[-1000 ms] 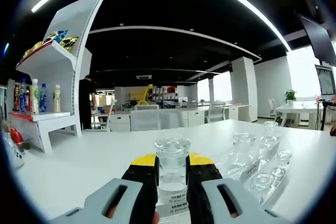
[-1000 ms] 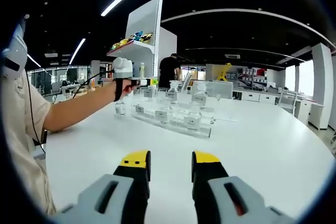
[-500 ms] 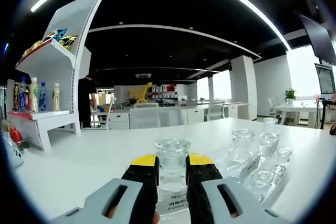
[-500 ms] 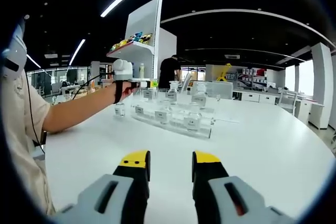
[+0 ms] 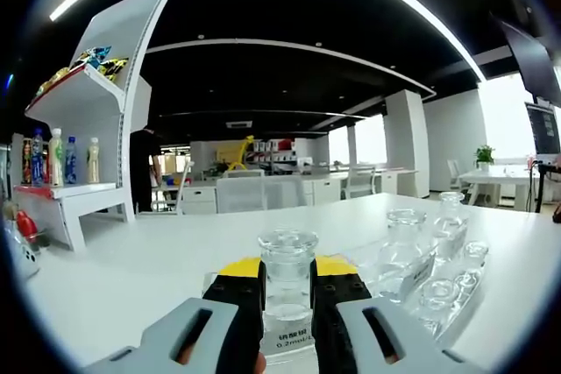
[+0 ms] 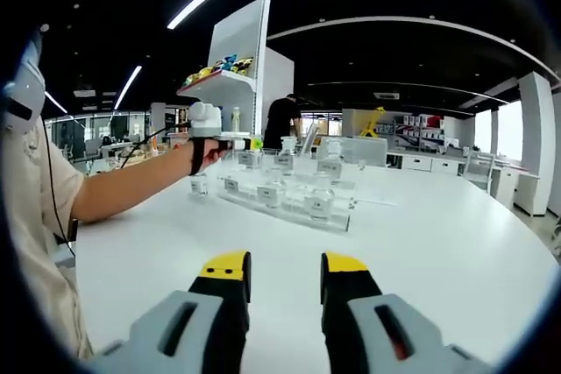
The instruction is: Identify the label on the chemical reagent bottle, grasp the chemical reagent bottle, and place it in the designated position on the reagent rack
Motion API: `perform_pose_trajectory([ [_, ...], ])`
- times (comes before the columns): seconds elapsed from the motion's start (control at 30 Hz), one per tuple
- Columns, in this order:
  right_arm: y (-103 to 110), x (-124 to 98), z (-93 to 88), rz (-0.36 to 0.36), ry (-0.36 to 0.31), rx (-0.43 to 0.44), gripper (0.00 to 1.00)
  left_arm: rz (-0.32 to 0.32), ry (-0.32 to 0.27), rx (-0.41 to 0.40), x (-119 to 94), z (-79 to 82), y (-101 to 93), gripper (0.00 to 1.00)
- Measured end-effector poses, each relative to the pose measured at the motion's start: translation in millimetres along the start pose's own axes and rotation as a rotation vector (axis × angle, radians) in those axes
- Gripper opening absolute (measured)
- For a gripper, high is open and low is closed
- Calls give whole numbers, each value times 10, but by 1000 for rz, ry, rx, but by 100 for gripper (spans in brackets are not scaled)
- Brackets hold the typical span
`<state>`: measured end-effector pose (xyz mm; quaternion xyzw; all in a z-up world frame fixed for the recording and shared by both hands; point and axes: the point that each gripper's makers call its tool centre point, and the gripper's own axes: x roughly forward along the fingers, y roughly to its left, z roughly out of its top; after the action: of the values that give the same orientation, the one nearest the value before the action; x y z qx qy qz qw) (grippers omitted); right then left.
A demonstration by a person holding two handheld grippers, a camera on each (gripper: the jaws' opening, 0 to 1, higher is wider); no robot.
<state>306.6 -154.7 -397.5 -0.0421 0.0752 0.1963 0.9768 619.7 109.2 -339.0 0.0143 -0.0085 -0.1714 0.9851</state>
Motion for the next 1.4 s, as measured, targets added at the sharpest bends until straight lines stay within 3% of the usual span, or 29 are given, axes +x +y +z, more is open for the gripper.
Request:
perform_pose_trajectory([
  [0.8,-50,-89,7,-17,-22,9,31,-3,16,-27,-22,-12,-24,22],
  [0.93,-54,-127,43,-20,-39,11,31,-18,20,-17,-37,-5,-63,26],
  [1.4,-95,-151,43,-13,-50,11,31,-12,0,16,-140,121,-52,32],
])
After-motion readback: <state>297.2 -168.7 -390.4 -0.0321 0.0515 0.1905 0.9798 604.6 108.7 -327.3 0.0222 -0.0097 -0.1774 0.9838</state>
